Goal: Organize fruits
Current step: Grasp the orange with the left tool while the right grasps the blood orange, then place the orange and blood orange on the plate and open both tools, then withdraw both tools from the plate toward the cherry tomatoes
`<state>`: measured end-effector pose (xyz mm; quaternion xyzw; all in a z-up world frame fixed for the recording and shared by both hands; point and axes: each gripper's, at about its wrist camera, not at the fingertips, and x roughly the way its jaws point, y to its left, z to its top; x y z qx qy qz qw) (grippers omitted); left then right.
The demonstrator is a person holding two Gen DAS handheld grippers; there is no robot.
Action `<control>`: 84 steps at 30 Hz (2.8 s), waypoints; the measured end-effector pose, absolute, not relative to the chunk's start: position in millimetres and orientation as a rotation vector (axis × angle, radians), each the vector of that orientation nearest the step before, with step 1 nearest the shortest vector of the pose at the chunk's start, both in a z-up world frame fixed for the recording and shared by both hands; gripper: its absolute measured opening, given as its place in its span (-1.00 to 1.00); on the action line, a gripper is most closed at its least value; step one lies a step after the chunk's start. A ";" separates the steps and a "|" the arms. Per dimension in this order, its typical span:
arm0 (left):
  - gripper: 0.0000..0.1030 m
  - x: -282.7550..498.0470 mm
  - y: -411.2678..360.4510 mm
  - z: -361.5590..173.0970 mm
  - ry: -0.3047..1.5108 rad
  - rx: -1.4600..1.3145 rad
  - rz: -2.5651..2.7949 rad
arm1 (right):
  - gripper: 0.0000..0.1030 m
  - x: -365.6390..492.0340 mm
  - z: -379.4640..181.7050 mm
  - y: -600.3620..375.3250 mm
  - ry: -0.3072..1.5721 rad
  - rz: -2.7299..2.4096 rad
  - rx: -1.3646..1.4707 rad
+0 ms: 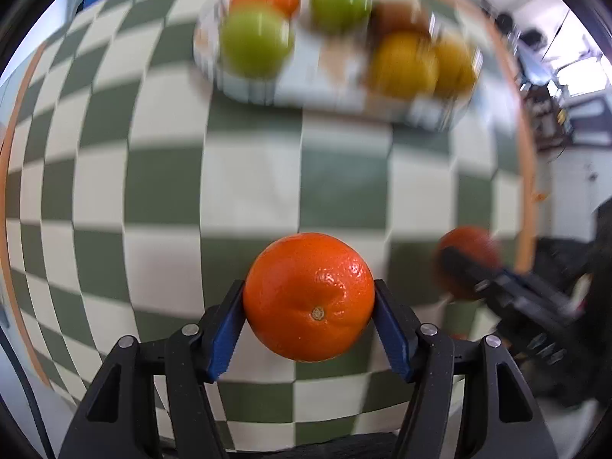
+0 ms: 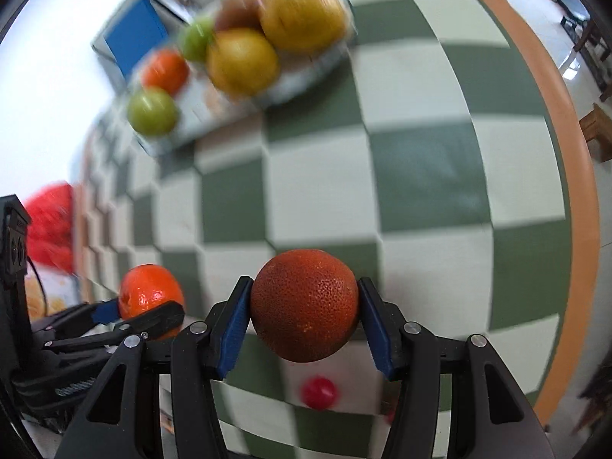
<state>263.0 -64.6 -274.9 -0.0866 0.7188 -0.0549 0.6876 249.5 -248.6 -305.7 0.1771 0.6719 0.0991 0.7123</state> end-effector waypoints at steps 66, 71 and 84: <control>0.73 331.4 -8.4 -173.7 1.254 -0.029 0.104 | 0.83 328.9 -172.3 -232.7 1.166 0.033 0.077; 0.73 307.6 -16.6 -143.0 1.181 -0.032 0.083 | 0.83 302.9 -140.4 -233.2 1.101 0.038 0.049; 0.73 251.1 -30.3 -73.3 1.035 -0.015 0.055 | 0.83 231.6 -63.5 -242.8 0.979 0.060 0.040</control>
